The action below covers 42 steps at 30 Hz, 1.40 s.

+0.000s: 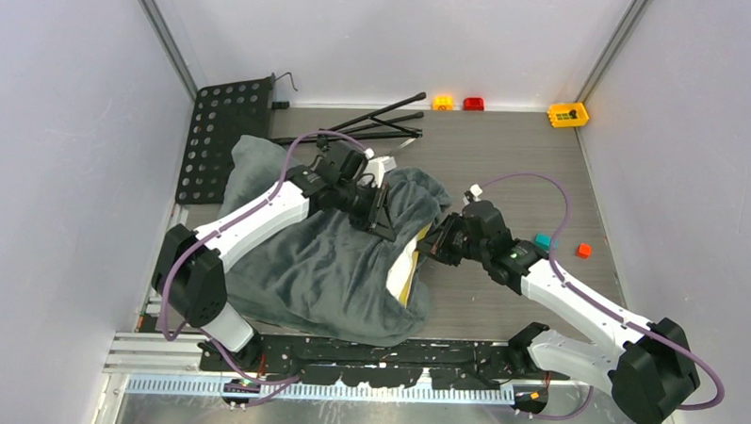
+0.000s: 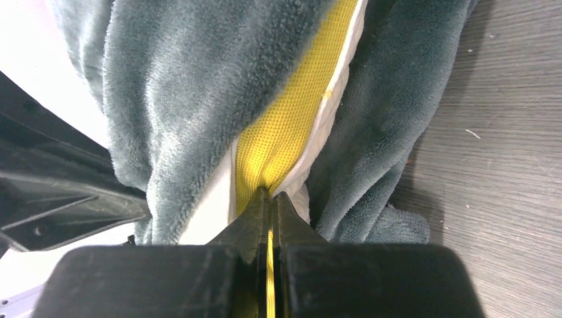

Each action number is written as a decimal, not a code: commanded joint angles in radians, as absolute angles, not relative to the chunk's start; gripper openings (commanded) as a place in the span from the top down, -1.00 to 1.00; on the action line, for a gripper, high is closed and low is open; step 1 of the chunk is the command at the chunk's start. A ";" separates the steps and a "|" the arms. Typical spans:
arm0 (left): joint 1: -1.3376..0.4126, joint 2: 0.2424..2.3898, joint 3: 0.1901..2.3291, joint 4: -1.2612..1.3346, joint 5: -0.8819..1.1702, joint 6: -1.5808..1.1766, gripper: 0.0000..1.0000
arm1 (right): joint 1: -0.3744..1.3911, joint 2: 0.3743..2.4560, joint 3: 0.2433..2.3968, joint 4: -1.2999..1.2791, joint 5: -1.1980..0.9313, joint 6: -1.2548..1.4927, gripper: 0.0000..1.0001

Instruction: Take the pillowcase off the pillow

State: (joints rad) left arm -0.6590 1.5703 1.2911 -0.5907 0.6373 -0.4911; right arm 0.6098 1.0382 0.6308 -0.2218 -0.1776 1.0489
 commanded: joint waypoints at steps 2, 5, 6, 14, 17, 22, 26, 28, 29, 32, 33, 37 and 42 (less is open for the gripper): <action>-0.619 1.480 1.226 -0.561 0.555 -0.498 1.00 | 0.616 1.005 0.699 -0.164 -0.191 1.048 0.99; -0.500 1.444 1.154 -0.517 0.568 -0.532 1.00 | 0.616 0.985 0.704 -0.179 -0.191 1.048 1.00; -0.462 1.438 1.143 -0.520 0.561 -0.526 1.00 | 0.615 0.978 0.707 -0.188 -0.188 1.046 0.99; -0.322 1.358 1.052 -0.596 0.231 -0.541 1.00 | 0.616 0.897 0.738 -0.259 -0.160 1.033 0.99; -0.304 1.285 1.003 -0.598 0.082 -0.550 1.00 | 0.616 0.864 0.744 -0.293 -0.126 1.027 0.99; -0.299 1.220 0.977 -0.618 -0.111 -0.571 1.00 | 0.615 0.798 0.724 -0.326 -0.040 1.035 0.99; -0.299 1.225 0.998 -0.664 -0.159 -0.602 1.00 | 0.615 0.764 0.685 -0.260 -0.030 1.062 0.99; -0.299 1.222 1.018 -0.678 -0.145 -0.583 1.00 | 0.615 0.777 0.689 -0.230 -0.055 1.061 1.00; -0.300 1.217 1.030 -0.688 -0.131 -0.569 0.99 | 0.615 0.790 0.698 -0.224 -0.073 1.057 0.99; -0.310 1.177 1.075 -0.695 0.025 -0.456 0.84 | 0.615 0.839 0.722 -0.209 -0.114 1.045 0.99; -0.326 1.160 1.094 -0.704 0.066 -0.439 0.73 | 0.615 0.853 0.727 -0.197 -0.127 1.043 0.99; -0.455 1.090 1.197 -0.774 0.045 -0.403 0.15 | 0.615 0.912 0.744 -0.143 -0.163 1.049 0.99; -0.696 1.088 1.363 -0.879 -0.081 -0.388 -0.18 | 0.616 0.976 0.784 -0.095 -0.215 1.049 0.99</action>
